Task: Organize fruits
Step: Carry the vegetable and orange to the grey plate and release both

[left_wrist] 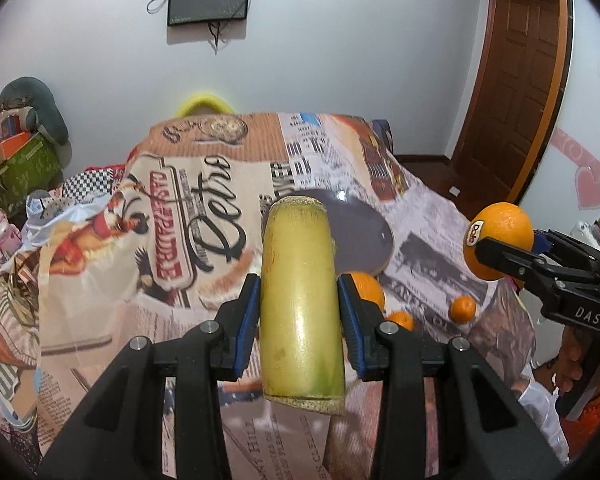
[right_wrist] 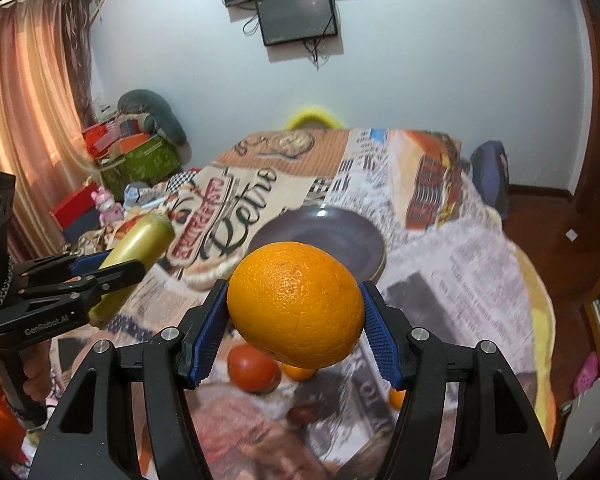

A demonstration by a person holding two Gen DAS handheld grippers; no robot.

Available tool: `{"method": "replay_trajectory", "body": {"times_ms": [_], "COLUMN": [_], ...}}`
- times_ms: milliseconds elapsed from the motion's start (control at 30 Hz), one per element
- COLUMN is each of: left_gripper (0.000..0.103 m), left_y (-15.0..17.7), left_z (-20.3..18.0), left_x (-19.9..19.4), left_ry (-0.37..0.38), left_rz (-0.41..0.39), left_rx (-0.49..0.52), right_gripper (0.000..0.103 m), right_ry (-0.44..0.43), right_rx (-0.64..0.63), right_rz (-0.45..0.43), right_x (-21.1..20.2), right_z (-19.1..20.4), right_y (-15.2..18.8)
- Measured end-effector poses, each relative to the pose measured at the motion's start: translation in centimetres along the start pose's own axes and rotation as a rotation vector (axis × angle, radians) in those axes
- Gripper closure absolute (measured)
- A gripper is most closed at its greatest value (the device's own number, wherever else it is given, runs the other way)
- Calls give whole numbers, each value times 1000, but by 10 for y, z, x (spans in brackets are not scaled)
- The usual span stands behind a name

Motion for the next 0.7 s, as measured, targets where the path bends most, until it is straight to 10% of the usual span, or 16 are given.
{"method": "replay_trajectory", "body": {"times_ms": [700], "left_gripper": [65], "left_y": [-75], "left_z": [17], "left_x": [45], "left_ry": [-16], "left_rz": [-27], "left_rx": [-16], "right_gripper": [42], "right_ry": [52], "right_rx": [6], "right_rz": [-36], "right_x": [40], "right_z": [-28], "right_y": [-60]}}
Point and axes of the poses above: each gripper's, at about its wrist camera, not at the fingertips, and x roughly the way its jaws point, z to its left, y to its underside, the point moved 4 cm from there along x, roughly the way its jaws point, and after that the axes turned 15 degrees about z, right-handed, at the moved point
